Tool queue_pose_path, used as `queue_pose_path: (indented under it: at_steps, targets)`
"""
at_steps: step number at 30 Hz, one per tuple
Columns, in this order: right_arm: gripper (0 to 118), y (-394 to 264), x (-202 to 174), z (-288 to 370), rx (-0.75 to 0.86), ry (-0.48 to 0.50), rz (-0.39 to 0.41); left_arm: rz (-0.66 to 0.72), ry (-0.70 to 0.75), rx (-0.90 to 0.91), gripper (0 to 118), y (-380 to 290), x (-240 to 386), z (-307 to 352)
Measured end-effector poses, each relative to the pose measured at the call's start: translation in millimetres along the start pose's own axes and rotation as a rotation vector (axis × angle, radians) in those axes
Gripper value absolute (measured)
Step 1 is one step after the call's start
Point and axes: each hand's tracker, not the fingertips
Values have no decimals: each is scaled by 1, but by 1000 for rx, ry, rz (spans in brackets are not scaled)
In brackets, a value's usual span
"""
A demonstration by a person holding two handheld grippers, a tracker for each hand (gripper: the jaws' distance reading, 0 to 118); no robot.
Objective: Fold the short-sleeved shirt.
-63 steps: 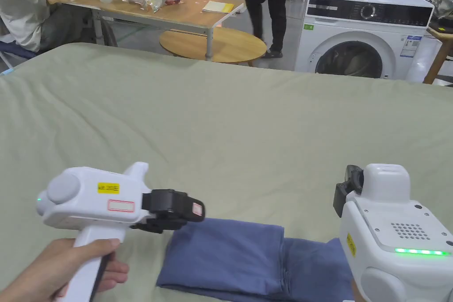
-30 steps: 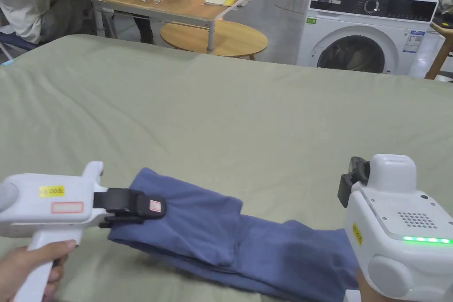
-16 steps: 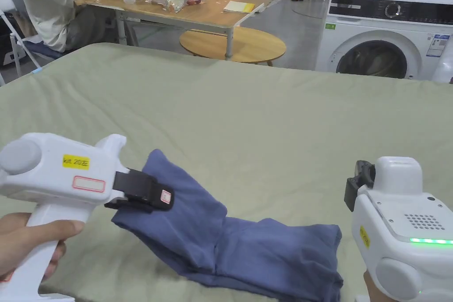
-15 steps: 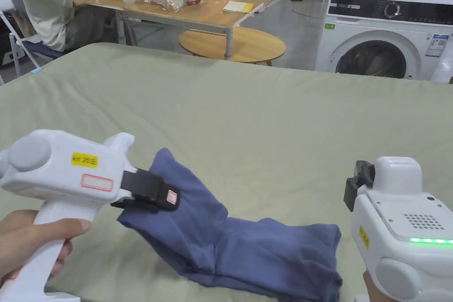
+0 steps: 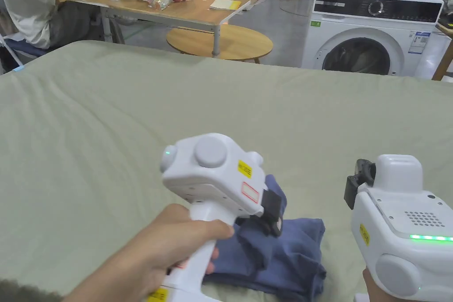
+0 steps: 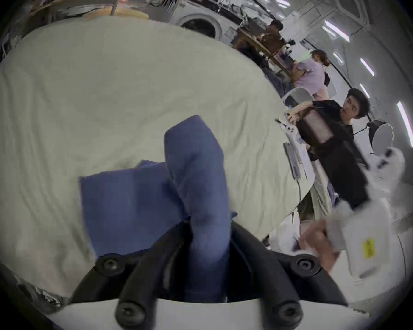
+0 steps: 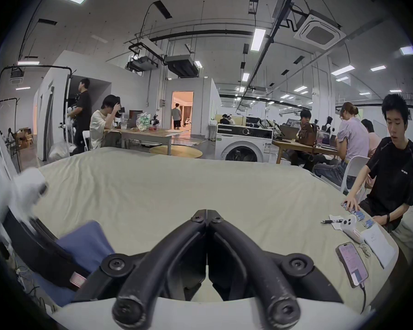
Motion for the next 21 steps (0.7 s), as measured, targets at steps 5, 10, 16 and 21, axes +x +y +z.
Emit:
queue_pose_path:
  at_steps: [5, 10, 16, 21]
  targets:
    - [0, -3, 8, 3, -10, -17, -1, 31, 42, -48, 9, 1, 3, -47]
    - [0, -4, 13, 3, -17, -27, 0, 69, -68, -53, 51, -4, -1, -43]
    - [0, -1, 17, 5, -8, -31, -17, 33, -247, 66, 51, -1, 2, 16]
    - [0, 1, 16, 8, 3, -28, -20, 12, -169, 106, 4, 3, -12, 1]
